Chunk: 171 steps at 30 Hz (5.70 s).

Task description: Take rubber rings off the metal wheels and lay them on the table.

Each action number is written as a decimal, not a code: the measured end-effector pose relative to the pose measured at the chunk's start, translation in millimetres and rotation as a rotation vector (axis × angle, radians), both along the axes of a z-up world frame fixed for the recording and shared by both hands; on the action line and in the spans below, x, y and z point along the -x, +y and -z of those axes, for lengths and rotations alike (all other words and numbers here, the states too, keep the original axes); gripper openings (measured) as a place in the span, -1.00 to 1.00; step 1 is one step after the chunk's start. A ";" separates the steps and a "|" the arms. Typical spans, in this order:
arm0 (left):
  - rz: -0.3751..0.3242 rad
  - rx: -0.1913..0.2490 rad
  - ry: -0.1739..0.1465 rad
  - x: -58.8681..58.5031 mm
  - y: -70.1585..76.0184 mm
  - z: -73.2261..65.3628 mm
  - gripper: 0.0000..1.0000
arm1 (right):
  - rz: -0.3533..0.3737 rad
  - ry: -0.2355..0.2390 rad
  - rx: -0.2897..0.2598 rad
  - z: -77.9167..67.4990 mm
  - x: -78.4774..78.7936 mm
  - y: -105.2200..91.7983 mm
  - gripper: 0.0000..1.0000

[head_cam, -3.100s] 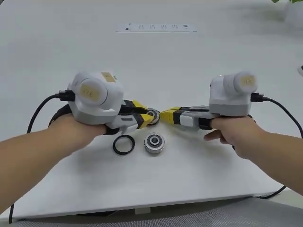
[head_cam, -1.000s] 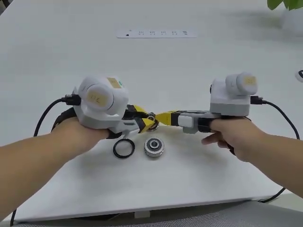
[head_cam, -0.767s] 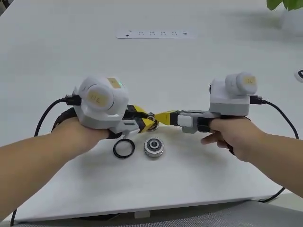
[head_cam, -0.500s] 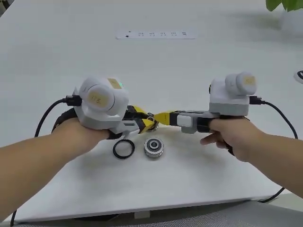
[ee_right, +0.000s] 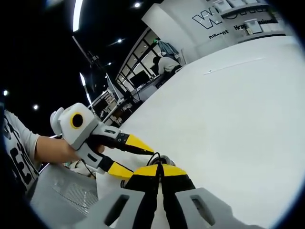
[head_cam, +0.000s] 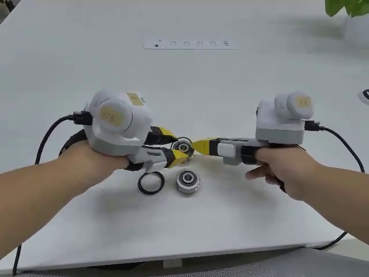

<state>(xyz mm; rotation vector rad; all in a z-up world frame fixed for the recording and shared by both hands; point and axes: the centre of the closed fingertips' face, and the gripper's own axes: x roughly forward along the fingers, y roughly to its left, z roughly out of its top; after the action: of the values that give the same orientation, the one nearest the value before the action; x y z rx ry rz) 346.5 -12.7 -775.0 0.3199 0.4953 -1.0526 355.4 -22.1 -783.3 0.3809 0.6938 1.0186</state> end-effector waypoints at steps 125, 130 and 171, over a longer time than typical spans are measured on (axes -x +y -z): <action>-0.048 0.125 0.013 61.4 75.3 -40.2 0.13 | -0.310 -0.149 0.120 -13.7 55.5 43.0 -0.55; -0.044 0.127 0.011 60.2 74.3 -42.3 0.14 | -0.294 -0.192 0.106 -25.8 51.3 38.3 -0.47; -0.044 0.101 -0.015 68.3 78.1 -45.6 0.29 | -0.243 -0.453 0.245 -39.3 61.9 -33.9 0.26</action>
<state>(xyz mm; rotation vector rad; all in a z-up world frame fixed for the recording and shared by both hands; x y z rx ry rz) 278.2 65.5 -729.4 0.2263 0.4320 -1.0276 293.5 -56.0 -743.9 -0.1526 0.4504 1.1825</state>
